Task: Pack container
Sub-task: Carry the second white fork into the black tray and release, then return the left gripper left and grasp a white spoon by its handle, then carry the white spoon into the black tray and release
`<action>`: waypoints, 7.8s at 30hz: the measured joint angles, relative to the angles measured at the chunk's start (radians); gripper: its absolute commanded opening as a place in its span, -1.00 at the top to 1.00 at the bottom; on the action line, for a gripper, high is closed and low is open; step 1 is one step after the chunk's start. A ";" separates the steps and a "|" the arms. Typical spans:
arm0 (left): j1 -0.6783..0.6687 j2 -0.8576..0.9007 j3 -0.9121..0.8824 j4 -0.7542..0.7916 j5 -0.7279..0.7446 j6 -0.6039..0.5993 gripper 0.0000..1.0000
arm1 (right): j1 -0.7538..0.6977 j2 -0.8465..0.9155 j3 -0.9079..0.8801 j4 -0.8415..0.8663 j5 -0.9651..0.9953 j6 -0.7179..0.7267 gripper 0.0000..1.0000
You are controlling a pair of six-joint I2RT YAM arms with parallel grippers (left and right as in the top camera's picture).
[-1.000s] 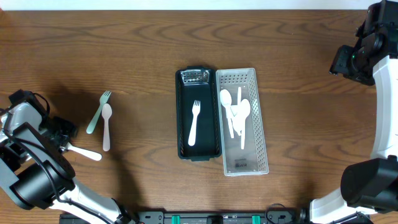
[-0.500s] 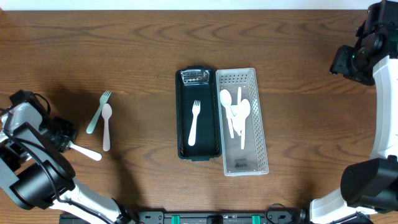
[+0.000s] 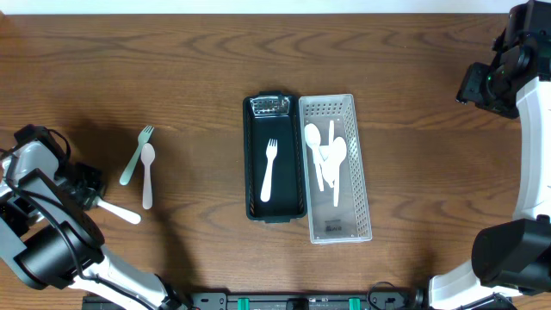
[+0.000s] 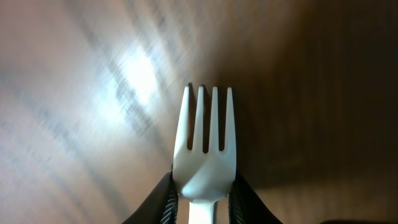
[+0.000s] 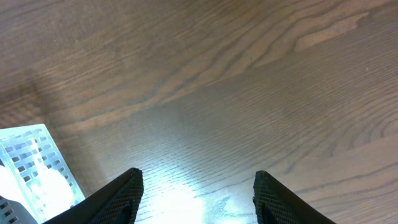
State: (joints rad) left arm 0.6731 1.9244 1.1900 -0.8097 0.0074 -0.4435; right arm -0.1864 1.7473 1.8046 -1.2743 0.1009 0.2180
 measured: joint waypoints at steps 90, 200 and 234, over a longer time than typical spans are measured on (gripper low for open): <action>-0.474 -0.026 0.272 -0.247 0.006 0.427 -0.61 | 0.000 0.000 0.000 -0.019 0.000 -0.004 -0.25; -1.216 -0.225 0.287 -0.068 0.170 0.203 0.88 | 0.000 0.000 0.000 -0.027 0.000 -0.018 -0.27; -0.564 -0.249 0.460 -0.240 0.025 0.618 -0.67 | 0.000 0.000 0.000 -0.034 0.000 -0.018 -0.29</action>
State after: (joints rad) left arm 0.1089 1.6752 1.6497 -1.0492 0.0326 0.1749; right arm -0.1864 1.7473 1.8046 -1.3087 0.1009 0.1997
